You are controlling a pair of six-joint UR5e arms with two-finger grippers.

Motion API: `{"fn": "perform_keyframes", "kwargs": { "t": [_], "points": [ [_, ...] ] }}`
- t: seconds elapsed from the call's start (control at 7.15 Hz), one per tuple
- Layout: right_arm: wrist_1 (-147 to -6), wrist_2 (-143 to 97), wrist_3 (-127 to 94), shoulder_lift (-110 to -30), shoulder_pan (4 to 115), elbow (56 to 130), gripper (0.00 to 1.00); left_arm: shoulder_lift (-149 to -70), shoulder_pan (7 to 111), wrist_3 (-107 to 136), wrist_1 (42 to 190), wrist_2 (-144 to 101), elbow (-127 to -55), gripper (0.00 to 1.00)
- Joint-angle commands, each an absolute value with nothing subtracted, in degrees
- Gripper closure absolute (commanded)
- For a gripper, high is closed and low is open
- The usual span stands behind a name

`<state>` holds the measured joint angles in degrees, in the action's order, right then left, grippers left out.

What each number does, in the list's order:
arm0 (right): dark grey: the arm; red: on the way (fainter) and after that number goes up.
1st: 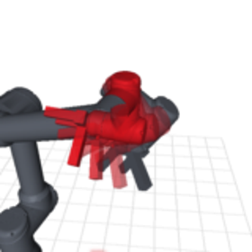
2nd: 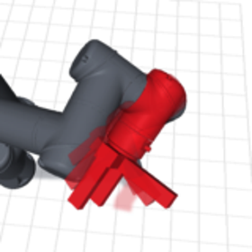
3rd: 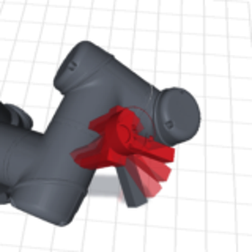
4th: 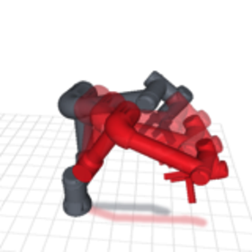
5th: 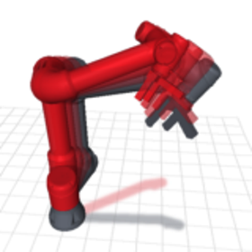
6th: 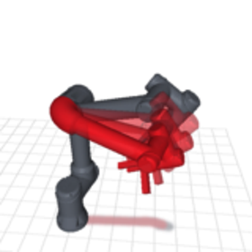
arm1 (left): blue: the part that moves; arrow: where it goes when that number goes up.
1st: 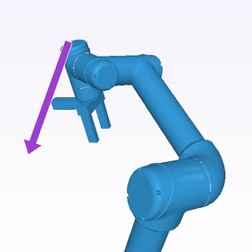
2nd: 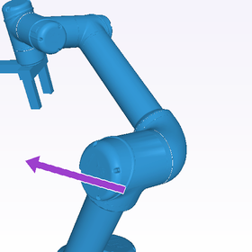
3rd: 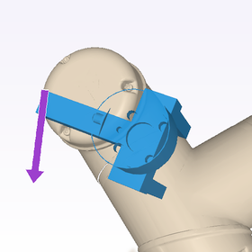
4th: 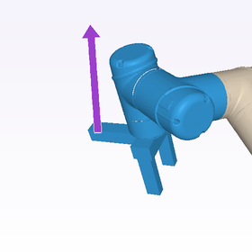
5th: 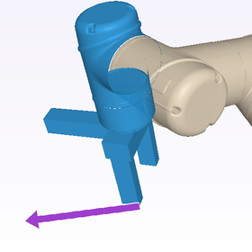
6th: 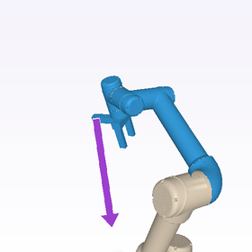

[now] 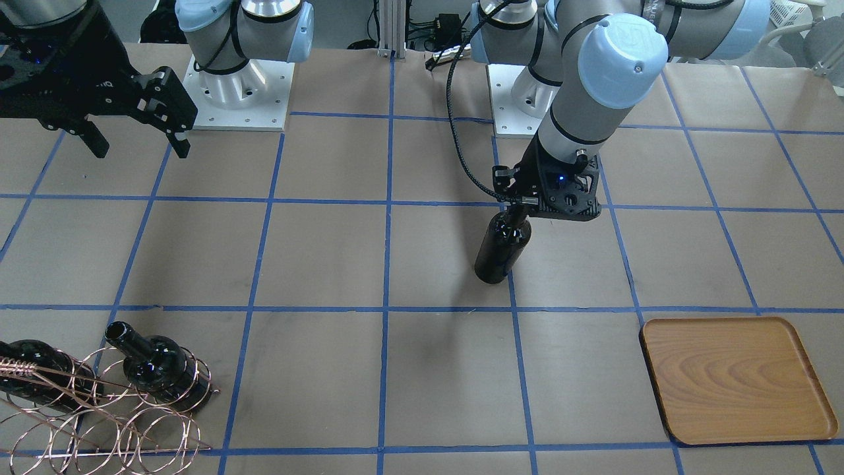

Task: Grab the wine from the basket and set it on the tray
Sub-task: 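Lift the bottle with the left gripper and move it over the wooden tray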

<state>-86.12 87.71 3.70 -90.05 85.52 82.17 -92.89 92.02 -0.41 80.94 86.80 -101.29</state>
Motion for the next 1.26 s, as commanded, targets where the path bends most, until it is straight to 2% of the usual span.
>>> {"fn": "perform_keyframes", "kwargs": {
  "t": [0.0, 0.56, 1.12],
  "points": [
    [-86.1, 87.4, 3.6, -90.1, 85.5, 82.2, 0.00, -92.7, 90.6, -1.4, 80.6, 88.1, -98.0, 1.00],
    [-86.0, 87.7, 3.7, -90.7, 85.5, 82.4, 0.00, -97.8, 77.4, -15.5, 81.7, 88.8, -85.5, 1.00],
    [-86.0, 88.0, 3.6, -90.9, 85.5, 82.4, 0.00, -108.3, 63.1, -31.1, 83.4, 88.7, -73.0, 1.00]
  ]
}}
